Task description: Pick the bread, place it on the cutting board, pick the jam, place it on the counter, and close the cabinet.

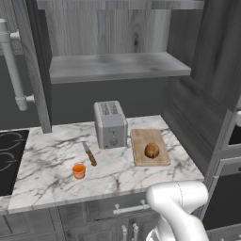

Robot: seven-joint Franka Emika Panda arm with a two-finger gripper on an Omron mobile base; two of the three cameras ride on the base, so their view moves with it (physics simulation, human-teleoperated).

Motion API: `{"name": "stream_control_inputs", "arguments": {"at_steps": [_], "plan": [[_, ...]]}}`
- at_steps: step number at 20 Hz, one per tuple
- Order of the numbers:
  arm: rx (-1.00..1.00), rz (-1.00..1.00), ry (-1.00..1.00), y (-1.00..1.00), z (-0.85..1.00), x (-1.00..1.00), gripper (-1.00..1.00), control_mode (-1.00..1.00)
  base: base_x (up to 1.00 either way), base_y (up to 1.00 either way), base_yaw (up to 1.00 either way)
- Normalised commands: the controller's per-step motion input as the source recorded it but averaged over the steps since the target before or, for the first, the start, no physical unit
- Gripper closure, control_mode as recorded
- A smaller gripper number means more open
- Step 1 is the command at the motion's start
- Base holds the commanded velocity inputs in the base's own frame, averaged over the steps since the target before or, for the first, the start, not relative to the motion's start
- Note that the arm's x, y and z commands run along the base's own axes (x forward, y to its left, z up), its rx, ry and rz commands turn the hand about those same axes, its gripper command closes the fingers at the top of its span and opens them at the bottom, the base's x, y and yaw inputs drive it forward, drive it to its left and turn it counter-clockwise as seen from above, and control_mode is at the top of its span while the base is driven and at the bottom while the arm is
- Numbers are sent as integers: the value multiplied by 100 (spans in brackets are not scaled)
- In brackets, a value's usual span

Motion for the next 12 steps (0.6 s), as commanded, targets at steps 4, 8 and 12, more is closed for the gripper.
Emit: {"name": "stream_control_inputs", "arguments": {"at_steps": [4,8,12], "plan": [[0,0,0,-25,0,0,-100,-100,0,0,0],[0,0,-2,-12,0,-1,-100,-100,0,0,0],[0,0,-13,-8,0,-10,-100,-100,0,0,0]]}}
